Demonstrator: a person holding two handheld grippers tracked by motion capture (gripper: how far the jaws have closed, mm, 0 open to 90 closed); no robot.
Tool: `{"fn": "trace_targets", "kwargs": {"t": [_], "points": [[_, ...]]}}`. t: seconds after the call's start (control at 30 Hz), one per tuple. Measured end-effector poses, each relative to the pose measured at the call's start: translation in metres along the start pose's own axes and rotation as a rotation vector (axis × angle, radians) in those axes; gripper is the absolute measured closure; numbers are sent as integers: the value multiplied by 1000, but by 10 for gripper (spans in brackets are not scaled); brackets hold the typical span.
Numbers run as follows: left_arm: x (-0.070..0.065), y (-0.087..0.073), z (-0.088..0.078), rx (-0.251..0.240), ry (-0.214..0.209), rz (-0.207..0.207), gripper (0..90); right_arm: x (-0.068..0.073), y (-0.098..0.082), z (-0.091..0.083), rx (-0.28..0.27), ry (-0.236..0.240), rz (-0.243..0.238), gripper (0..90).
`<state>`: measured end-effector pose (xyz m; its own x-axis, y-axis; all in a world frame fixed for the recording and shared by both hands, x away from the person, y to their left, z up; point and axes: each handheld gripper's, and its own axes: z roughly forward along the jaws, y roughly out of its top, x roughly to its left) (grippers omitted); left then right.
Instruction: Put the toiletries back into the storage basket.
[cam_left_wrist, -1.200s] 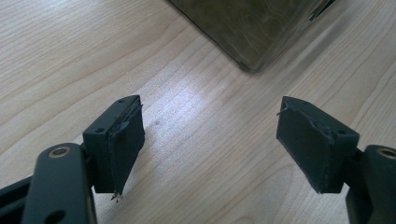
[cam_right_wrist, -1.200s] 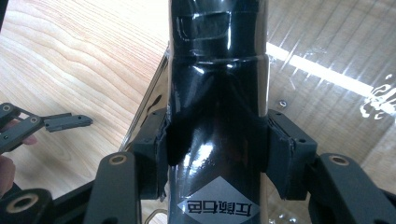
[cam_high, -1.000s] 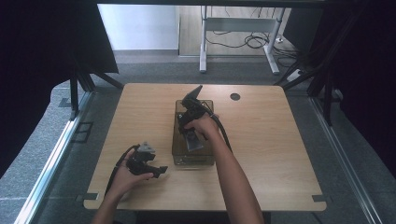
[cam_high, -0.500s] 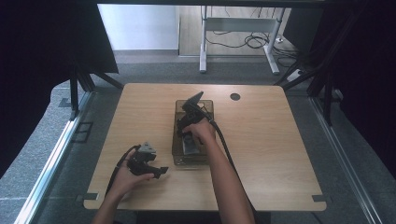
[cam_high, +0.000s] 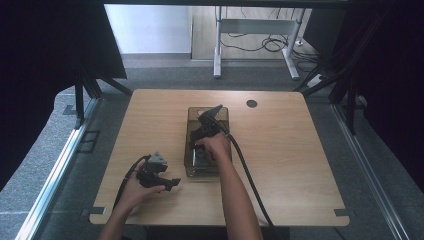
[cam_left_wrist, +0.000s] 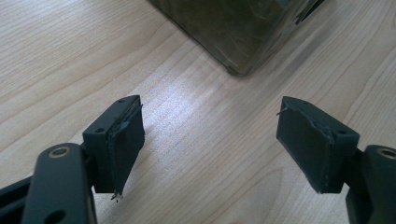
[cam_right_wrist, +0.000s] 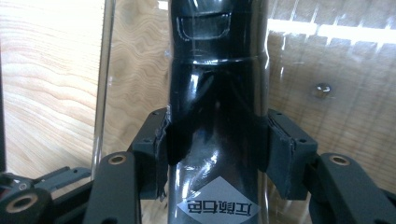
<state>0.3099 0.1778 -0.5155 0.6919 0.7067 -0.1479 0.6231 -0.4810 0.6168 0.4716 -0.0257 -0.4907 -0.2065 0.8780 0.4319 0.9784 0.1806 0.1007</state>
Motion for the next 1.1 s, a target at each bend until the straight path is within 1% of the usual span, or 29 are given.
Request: {"fn": "trace_targets", "kwargs": {"t": [0.07,0.17,0.27,0.33,0.5,0.6,0.7,0.8,0.83,0.9,0.97,1.03,1.1], "points": [[0,0,0,-2,-1,-1,237,-3,-1,2,-3,4,16,464],[1,0,0,-1,1,-5,237,-6,-2,5,0,13,24,463],[1,0,1,0,-1,-4,237,-6,-4,6,2,10,30,462],[0,1,1,3,-1,0,237,-5,-5,8,13,11,31,462],[-1,1,2,4,-1,3,237,-2,-7,9,11,16,30,459],[0,1,2,1,-1,-1,237,-2,-8,10,9,10,35,455],[0,1,1,1,-1,-1,237,-2,-8,11,6,-8,41,454],[0,1,2,1,-1,-1,237,-2,-8,13,10,-9,43,451],[0,2,2,2,0,1,237,-2,-8,13,8,-8,41,447],[0,2,2,3,0,2,237,-2,-9,13,6,-14,39,410],[0,2,2,4,-1,9,237,-2,-8,9,-7,3,44,408],[-1,2,2,3,-2,3,237,0,-9,5,-5,-8,31,409],[0,2,3,2,-1,3,237,0,-9,-1,-14,0,15,408]]}}
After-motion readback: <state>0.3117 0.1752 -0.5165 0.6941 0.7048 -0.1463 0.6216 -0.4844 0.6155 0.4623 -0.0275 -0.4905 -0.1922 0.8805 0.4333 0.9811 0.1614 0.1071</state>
